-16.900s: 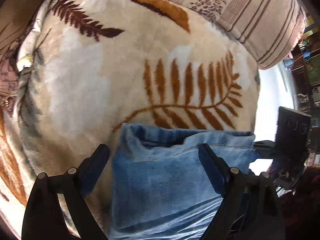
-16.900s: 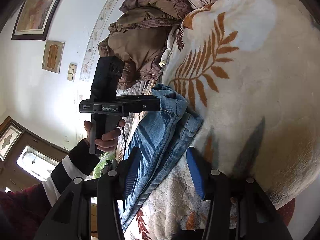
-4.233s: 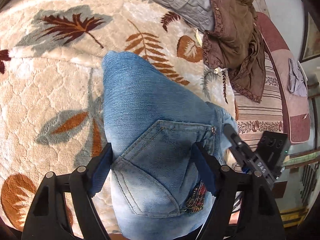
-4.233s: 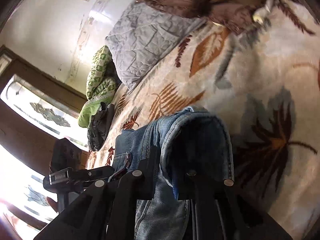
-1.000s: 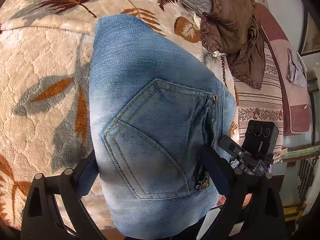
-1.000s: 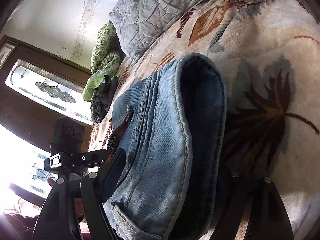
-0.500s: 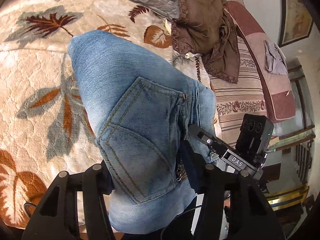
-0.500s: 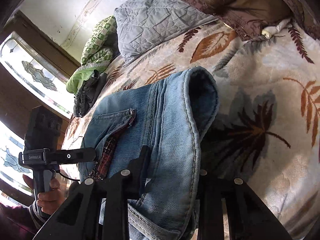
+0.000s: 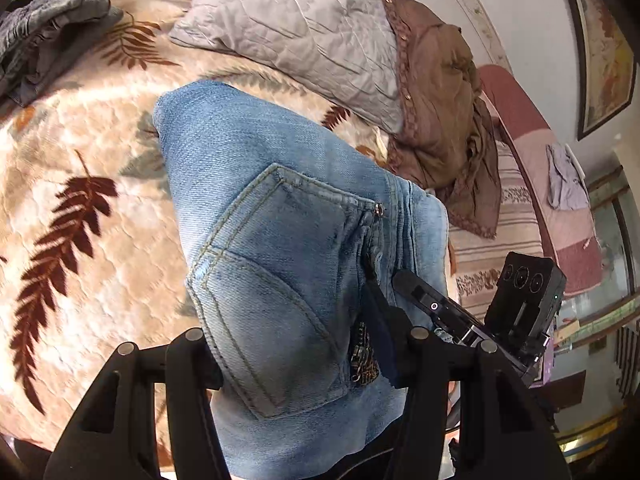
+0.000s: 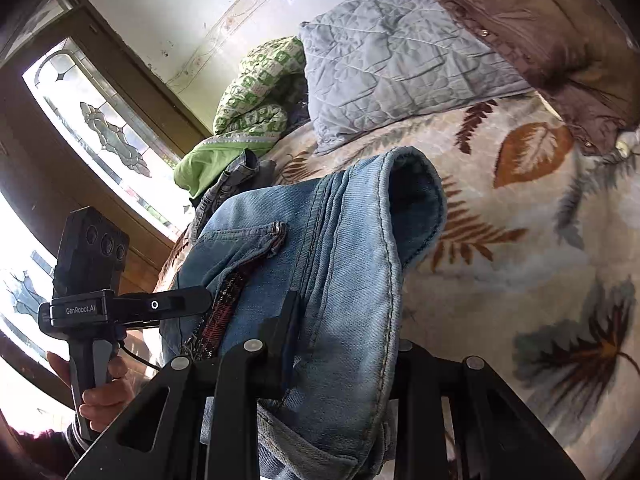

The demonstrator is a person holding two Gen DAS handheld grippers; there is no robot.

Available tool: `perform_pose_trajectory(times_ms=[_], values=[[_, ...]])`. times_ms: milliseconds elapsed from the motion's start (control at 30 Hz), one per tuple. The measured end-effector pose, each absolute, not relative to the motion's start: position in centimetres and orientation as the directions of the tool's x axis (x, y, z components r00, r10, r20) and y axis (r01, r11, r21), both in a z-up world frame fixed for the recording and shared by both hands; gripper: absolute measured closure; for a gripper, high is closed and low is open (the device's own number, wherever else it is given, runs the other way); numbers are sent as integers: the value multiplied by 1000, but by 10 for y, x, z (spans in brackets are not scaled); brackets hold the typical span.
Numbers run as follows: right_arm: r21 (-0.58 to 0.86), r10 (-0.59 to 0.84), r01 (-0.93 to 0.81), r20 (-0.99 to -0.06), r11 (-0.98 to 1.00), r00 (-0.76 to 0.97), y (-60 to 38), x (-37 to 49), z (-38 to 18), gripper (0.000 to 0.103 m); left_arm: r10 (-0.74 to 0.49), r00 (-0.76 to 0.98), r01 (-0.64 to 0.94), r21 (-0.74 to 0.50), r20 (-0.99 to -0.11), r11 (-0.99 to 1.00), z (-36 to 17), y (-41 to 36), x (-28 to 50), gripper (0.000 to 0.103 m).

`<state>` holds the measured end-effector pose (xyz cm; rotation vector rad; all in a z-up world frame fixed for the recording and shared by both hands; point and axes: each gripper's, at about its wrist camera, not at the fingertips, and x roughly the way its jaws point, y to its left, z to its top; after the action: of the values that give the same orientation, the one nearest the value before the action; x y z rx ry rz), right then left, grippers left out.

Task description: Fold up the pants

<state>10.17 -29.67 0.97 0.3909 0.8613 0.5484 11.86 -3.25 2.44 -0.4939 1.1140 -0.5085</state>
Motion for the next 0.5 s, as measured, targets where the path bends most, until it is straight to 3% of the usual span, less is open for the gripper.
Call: perform_pose_trajectory(times_ms=[267,367,400,433,500], values=[[521,587,-296,-581,801,564,-263,189,0,76,-480,414,71,-498,-773,864,-9,-19,199,45],[472,503,-200,-702,859,503,-261,220,-41,75,-341,358,2,-364,-869,931,-60,-22,227,37],[464,484,-164,-745,870,458,-263,227,-60,71,-344,355,2,-368,-869,930,-71,-21,229,25],[484,494,-145,-747,863,444,-268,229,-73,67,-354,372,6,-379,-858,925,-75,-18,228,21],[547,535,-121,-707,828,463,-284,224,-80,50,-367,394,19,-392,-843,920,-72,-14,222,20]])
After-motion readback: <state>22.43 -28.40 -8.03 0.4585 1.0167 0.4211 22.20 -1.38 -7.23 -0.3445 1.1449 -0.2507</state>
